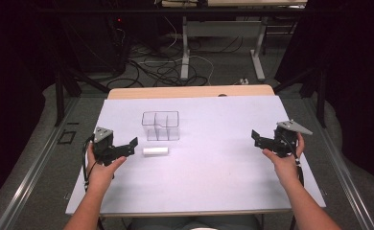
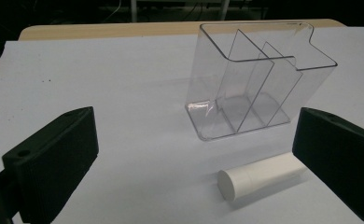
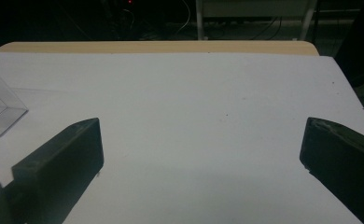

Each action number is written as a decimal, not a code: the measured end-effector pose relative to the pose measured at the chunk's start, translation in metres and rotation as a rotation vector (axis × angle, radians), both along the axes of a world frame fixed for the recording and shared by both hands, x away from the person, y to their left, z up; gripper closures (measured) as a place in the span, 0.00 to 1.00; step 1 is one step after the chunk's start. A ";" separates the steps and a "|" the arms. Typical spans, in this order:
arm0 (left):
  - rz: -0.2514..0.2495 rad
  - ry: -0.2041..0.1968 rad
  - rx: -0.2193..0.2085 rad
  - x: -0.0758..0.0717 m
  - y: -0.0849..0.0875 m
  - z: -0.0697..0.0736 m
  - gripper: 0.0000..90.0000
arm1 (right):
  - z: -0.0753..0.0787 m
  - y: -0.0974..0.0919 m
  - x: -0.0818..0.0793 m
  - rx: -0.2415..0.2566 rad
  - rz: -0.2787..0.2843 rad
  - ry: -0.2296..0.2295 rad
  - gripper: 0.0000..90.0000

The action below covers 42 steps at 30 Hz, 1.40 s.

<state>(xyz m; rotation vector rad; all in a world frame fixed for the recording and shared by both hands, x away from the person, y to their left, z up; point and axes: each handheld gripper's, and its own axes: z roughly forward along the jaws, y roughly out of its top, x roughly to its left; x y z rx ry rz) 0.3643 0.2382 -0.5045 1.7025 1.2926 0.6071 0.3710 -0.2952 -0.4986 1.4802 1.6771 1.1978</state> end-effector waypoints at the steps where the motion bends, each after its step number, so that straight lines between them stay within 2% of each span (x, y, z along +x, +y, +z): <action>1: 0.001 0.000 -0.004 0.001 0.000 -0.001 0.00 | -0.001 0.000 0.001 0.004 0.009 0.013 0.00; 4: 0.009 0.015 -0.019 0.002 -0.001 -0.001 0.01 | -0.005 0.003 0.002 0.020 0.031 0.031 0.00; 8: 0.015 0.015 -0.023 0.002 -0.001 0.001 0.02 | -0.005 0.007 0.003 -0.012 0.052 0.026 0.00; 11: 0.020 0.017 -0.028 0.000 -0.001 0.002 0.03 | -0.006 0.012 0.002 -0.021 0.059 0.024 0.00; 12: 0.028 0.015 -0.046 -0.001 0.000 0.003 0.04 | -0.006 0.013 0.001 -0.017 0.062 0.030 0.00; 14: 0.028 0.010 -0.053 -0.001 0.000 0.003 0.05 | -0.005 0.014 0.000 -0.015 0.068 0.032 0.00; 17: 0.019 0.008 -0.042 0.000 0.000 0.006 0.07 | -0.005 0.016 0.000 -0.028 0.072 0.024 0.00; 24: 0.027 0.015 -0.046 0.002 -0.002 0.006 0.13 | -0.008 0.017 0.001 -0.031 0.076 0.024 0.00; 32: 0.071 0.021 -0.035 0.011 -0.004 0.011 0.24 | -0.012 0.018 0.004 -0.030 0.075 0.047 0.00; 35: 0.077 0.020 -0.031 0.013 -0.005 0.015 0.29 | -0.012 0.018 0.004 -0.030 0.078 0.042 0.00; 40: 0.090 0.010 -0.046 0.024 -0.008 0.027 0.33 | -0.013 0.018 0.005 -0.029 0.080 0.039 0.00; 42: 0.093 0.017 -0.051 0.026 -0.009 0.029 0.34 | -0.013 0.018 0.005 -0.027 0.082 0.043 0.00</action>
